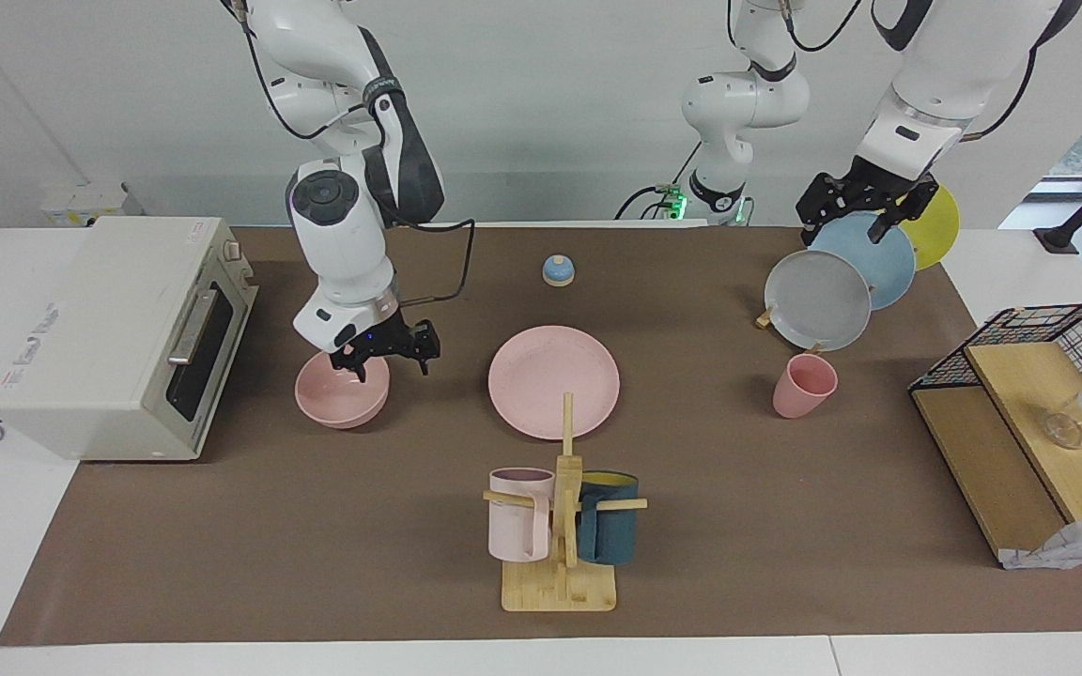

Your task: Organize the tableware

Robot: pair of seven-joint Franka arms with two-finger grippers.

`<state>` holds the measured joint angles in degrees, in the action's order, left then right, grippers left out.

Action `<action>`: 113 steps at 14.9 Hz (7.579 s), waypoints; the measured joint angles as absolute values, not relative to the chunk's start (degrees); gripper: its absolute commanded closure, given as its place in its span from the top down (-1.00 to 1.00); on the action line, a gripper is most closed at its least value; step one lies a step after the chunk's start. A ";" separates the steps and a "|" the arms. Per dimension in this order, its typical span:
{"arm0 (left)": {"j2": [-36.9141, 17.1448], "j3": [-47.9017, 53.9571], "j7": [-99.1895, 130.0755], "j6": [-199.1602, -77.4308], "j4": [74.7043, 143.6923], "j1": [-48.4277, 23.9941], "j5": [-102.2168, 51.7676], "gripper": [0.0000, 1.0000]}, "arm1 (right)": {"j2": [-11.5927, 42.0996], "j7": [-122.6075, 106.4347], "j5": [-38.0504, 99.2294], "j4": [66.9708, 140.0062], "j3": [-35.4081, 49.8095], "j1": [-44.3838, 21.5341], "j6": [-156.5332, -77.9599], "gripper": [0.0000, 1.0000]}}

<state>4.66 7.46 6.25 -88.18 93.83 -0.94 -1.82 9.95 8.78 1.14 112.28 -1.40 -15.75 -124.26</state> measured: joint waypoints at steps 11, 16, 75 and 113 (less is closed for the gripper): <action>4.66 7.47 6.25 -88.72 93.83 -0.94 -1.82 1.00 | 8.74 3.16 1.12 122.45 -1.46 -13.78 -131.19 -1.00; 4.66 7.50 6.25 -88.91 93.83 -0.95 -1.84 1.00 | 8.70 2.91 0.65 121.81 -1.16 -14.60 -130.86 -1.00; -12.19 7.94 6.45 -110.35 100.81 0.13 -1.15 -1.00 | 3.07 4.06 -0.07 89.03 -12.59 -10.93 -83.25 1.00; -27.65 8.91 61.19 -113.91 85.85 -34.91 -1.40 0.99 | 0.34 -1.76 -0.81 91.96 -13.28 -10.12 -86.63 1.00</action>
